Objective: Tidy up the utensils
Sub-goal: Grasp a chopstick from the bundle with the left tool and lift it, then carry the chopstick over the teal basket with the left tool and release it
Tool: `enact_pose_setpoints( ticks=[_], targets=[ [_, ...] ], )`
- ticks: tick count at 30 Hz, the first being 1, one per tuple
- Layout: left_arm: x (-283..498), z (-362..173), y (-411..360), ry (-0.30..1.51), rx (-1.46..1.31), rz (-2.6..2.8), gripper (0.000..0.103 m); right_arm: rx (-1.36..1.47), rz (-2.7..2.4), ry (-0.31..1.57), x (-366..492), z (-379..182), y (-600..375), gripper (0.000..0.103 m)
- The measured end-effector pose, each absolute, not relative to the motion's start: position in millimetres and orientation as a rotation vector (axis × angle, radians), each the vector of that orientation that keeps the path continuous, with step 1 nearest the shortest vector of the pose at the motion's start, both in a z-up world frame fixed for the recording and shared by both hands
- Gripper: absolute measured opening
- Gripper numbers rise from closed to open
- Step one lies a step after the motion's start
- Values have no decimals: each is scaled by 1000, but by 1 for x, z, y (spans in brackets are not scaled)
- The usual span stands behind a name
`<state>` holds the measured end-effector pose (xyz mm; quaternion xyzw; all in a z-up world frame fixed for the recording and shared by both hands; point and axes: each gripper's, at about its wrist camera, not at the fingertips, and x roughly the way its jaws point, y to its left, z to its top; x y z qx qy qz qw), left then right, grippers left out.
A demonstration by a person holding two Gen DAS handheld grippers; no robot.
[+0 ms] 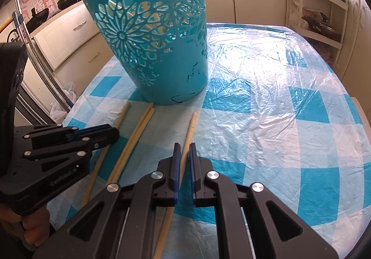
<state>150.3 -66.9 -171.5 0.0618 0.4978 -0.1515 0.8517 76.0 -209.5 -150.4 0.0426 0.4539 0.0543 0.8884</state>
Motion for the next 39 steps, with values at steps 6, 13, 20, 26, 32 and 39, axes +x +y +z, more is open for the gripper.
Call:
enact_pose_setpoints(
  ticks=[6,13,20,26,32,39],
  targets=[
    [161,-173,-75,1043,145,-316,9,93,113,940,78,-151,-213,8],
    [166,-175,-70,1037,84,-348,5,118,122,940,79,-151,-216,8],
    [160,-168,-55,1029,-6,-390,5,136,130,940,80,-151,-220,9],
    [142,-138,-40,949,-73,-420,5,117,140,936,78,-151,-214,14],
    [124,-95,-21,850,-131,-436,5,79,146,933,76,-151,-206,21],
    [108,-37,-15,709,-159,-466,5,56,148,931,74,-150,-201,25]
  ],
)
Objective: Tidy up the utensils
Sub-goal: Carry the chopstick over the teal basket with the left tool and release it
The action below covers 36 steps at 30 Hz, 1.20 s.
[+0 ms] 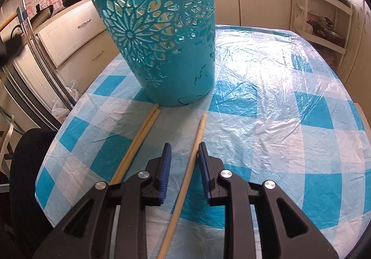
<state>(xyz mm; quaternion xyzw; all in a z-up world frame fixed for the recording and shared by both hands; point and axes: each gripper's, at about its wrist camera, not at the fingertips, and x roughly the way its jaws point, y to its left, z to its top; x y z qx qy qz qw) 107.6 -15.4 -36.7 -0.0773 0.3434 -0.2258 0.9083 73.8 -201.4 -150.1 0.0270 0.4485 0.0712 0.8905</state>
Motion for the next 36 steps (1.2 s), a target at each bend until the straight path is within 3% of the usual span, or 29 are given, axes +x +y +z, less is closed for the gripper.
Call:
enact_pose_setpoints(
  ticks=[11,16,23,36],
  targets=[
    [135,59,-35,439,-201,-435,5,45,158,929,74,-150,-201,31],
    [168,76,-52,358,-222,-392,5,55,167,929,74,-149,-202,33],
    [220,72,-67,301,-253,-306,5,48,182,929,74,-149,-201,38],
    [242,2,-84,376,-217,-241,5,53,192,929,74,-149,-200,41]
  ],
)
